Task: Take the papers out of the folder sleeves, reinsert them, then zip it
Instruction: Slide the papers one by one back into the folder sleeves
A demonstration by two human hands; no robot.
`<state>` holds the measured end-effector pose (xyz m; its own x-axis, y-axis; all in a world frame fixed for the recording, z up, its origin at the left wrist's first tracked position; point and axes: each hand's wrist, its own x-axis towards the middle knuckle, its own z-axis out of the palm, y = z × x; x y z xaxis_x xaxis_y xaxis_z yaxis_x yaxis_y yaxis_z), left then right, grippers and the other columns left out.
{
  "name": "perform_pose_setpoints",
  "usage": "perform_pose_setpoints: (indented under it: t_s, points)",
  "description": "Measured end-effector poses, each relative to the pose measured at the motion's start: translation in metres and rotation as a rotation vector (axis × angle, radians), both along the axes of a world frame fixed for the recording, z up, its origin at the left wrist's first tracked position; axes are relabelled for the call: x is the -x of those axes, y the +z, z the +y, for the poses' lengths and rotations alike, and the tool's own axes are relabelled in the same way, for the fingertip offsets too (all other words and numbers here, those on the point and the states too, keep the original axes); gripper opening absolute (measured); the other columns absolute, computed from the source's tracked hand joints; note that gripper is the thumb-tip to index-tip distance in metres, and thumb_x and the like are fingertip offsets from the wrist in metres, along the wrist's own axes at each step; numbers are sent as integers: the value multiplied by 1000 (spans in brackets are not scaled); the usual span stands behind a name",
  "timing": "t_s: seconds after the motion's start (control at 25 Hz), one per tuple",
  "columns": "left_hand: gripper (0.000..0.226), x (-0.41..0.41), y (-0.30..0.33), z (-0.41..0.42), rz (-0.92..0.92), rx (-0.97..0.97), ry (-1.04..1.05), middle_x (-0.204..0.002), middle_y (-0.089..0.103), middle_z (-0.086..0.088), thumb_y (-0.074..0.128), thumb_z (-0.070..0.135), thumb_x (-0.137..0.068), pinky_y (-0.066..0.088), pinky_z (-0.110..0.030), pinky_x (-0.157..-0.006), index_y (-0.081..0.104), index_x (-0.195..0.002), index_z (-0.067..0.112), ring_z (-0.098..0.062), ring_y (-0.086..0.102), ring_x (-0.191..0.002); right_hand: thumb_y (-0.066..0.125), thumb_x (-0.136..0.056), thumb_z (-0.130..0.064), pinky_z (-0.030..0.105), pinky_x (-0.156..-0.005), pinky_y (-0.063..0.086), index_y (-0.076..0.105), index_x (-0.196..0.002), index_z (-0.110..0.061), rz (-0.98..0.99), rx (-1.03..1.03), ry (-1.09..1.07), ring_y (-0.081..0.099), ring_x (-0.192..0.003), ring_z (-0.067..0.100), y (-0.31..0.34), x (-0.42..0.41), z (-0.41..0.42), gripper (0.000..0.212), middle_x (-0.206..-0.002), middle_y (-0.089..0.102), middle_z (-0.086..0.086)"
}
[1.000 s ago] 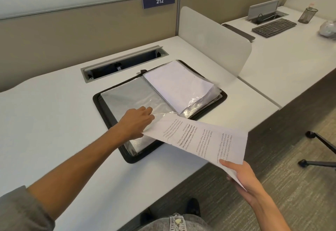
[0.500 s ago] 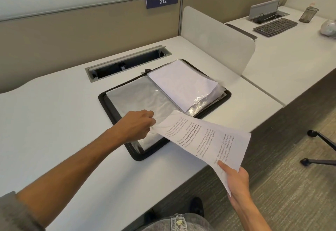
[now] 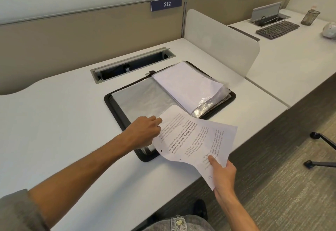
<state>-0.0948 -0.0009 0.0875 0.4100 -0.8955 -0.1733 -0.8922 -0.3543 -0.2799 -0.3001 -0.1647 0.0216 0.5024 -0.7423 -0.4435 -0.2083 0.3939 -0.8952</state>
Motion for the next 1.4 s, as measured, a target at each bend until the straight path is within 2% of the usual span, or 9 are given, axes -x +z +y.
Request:
perform_pose_setpoints:
  t_s: [0.16,0.32,0.4,0.56,0.8,1.04,1.24,1.4]
  points:
    - [13,-9,-2,4,-72,2,43,-92,53,0,54,9,-88,34,-27,-50,66,-90,13,-14,41,-71,64,-93,-10,38,-76,56,61,-111,-20,9,10,-4,66,-94,24,1,1,3,21,-104,69,0]
    - [17,-9,-7,4,-90,-48,75,-110,52,-4,50,12,-93,33,-30,-62,66,-99,12,-17,48,-89,65,-91,-10,36,-69,53,62,-112,-16,25,-45,-68,66,-91,27,-2,15,6,22,-101,69,2]
    - [19,-8,-10,3,-110,-71,98,-111,51,-5,48,11,-93,32,-31,-66,66,-98,12,-18,47,-93,66,-91,-9,35,-67,52,61,-111,-16,25,-87,-136,65,-91,27,-5,20,10,22,-101,68,2]
    - [24,-6,-13,-1,-100,-79,128,-104,54,-4,44,21,-98,32,-30,-66,65,-104,11,-16,43,-84,66,-91,-10,34,-64,50,60,-107,-17,15,-140,-201,64,-88,28,-9,23,14,19,-99,67,4]
    - [23,-5,-6,-9,-88,-60,162,-108,53,-5,54,23,-96,32,-29,-64,56,-116,10,-16,40,-80,65,-89,-3,39,-71,53,60,-115,-18,-102,-329,-128,65,-96,31,-11,17,21,31,-104,69,6]
    - [23,-2,-2,-3,-1,-77,211,-113,52,-8,50,16,-99,34,-28,-62,52,-119,7,-16,46,-75,64,-89,0,36,-67,48,59,-117,-19,-125,-393,-150,62,-94,29,-20,18,21,34,-105,68,6]
    - [20,2,4,-8,58,-69,247,-113,52,-11,50,10,-97,35,-27,-61,55,-116,5,-18,45,-64,65,-88,-2,35,-67,48,61,-110,-15,-111,-384,-162,61,-89,28,-23,18,23,26,-101,68,8]
    - [17,1,5,-12,33,-101,252,-102,54,-10,48,-3,-91,27,-27,-48,60,-102,2,-14,30,-50,71,-79,-2,46,-82,53,62,-115,-10,-81,-413,3,66,-100,35,-22,20,5,38,-106,72,13]
